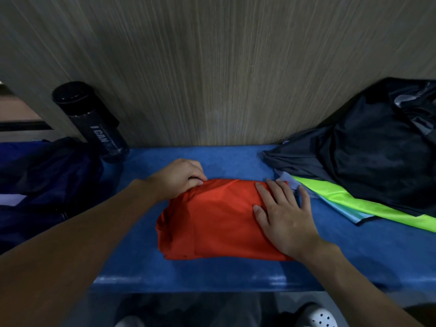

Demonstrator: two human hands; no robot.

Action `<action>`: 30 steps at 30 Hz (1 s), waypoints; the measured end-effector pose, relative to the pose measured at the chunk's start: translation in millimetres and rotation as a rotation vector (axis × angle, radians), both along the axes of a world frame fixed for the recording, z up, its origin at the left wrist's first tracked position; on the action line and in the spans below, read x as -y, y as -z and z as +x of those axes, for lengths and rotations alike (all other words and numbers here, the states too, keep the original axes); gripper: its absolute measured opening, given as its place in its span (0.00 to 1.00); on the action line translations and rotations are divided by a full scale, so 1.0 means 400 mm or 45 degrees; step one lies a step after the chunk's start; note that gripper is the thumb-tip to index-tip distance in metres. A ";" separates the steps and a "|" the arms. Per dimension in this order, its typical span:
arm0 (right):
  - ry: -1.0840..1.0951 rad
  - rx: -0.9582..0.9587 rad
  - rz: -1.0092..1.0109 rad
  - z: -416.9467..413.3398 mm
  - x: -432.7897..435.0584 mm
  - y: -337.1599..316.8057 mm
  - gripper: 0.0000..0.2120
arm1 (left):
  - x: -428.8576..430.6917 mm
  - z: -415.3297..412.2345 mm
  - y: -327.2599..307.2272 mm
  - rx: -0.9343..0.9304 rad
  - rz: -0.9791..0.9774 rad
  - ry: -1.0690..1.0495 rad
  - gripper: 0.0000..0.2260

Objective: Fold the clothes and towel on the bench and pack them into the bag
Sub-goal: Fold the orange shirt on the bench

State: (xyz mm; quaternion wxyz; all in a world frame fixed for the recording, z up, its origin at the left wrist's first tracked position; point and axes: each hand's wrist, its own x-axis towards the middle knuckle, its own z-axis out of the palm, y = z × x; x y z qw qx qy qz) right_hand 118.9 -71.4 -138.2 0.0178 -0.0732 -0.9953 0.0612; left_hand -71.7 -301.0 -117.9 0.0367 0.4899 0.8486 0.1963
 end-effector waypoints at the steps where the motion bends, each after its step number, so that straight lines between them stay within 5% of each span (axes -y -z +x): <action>1: -0.002 0.002 0.000 0.001 0.000 0.000 0.33 | -0.001 0.000 0.000 -0.010 -0.004 -0.009 0.05; 11: -0.001 -0.059 0.030 -0.001 0.001 0.006 0.29 | 0.000 0.002 0.008 -0.070 -0.101 0.083 0.04; 19: 0.001 -0.055 0.033 -0.001 0.001 0.003 0.30 | 0.011 -0.032 -0.015 -0.065 -0.236 0.239 0.14; 30: -0.002 -0.044 0.000 -0.003 0.004 -0.001 0.32 | 0.019 -0.014 0.018 -0.347 -0.029 0.283 0.17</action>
